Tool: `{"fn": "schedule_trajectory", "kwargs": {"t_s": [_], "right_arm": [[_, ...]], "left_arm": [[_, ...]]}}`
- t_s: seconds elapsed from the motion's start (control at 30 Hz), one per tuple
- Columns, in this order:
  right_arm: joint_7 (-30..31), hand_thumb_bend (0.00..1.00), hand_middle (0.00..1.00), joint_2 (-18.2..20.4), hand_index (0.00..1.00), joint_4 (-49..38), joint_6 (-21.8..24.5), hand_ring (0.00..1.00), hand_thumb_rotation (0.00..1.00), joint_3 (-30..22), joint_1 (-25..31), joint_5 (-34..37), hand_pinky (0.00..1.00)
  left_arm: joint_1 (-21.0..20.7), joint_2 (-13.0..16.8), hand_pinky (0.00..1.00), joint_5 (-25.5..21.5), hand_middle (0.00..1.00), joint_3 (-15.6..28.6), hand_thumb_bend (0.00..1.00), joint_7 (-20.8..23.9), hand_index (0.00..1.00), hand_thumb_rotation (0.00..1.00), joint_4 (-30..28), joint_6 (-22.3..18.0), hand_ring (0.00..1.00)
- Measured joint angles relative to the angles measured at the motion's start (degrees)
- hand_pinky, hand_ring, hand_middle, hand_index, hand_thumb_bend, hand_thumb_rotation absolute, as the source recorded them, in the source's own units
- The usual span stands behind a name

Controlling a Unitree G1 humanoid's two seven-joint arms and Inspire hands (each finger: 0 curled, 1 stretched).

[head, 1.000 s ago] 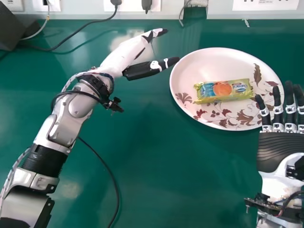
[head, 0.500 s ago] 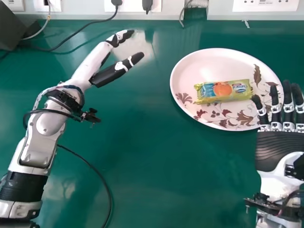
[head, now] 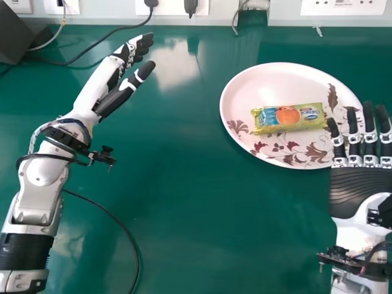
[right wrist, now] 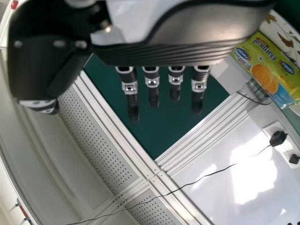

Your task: Pick up biscuit and place it in the plate

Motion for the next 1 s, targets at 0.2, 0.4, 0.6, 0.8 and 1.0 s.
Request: {"fn": "schedule_trajectory", "kwargs": {"t_s": [0.2, 0.4, 0.6, 0.8, 1.0], "right_arm": [[0.41, 0.81, 0.96, -0.02, 0.84, 0.22, 0.65, 0.96, 0.10, -0.40, -0.30, 0.45, 0.85], [0.40, 0.80, 0.93, -0.03, 0.84, 0.41, 1.65, 0.94, 0.13, -0.46, -0.72, 0.41, 0.77], [0.37, 0.83, 0.94, -0.07, 0.81, 0.66, 2.67, 0.92, 0.18, -1.00, -1.81, 0.44, 0.76], [1.13, 0.80, 0.94, -0.07, 0.82, 1.25, 4.16, 0.93, 0.12, -1.79, -2.55, 1.60, 0.80], [1.84, 0.86, 0.94, -0.06, 0.82, 1.45, 5.25, 0.96, 0.12, -2.33, -3.22, 1.59, 0.92]], "left_arm": [[1.74, -1.76, 1.00, -5.90, 1.00, 1.95, 1.00, -1.99, 1.00, 0.88, -0.05, -0.10, 1.00], [3.94, -3.27, 1.00, -10.55, 1.00, 3.44, 1.00, -3.23, 1.00, 0.87, -1.67, 0.24, 1.00], [5.36, -5.28, 1.00, -14.83, 1.00, 5.37, 1.00, -3.63, 1.00, 0.87, -2.43, 1.49, 1.00], [6.05, -7.71, 1.00, -20.53, 1.00, 7.90, 1.00, -6.53, 1.00, 0.85, -0.98, 0.95, 1.00], [5.91, -10.48, 1.00, -33.70, 1.00, 11.59, 1.00, -13.02, 1.00, 0.87, 2.34, 6.07, 1.00]]}}
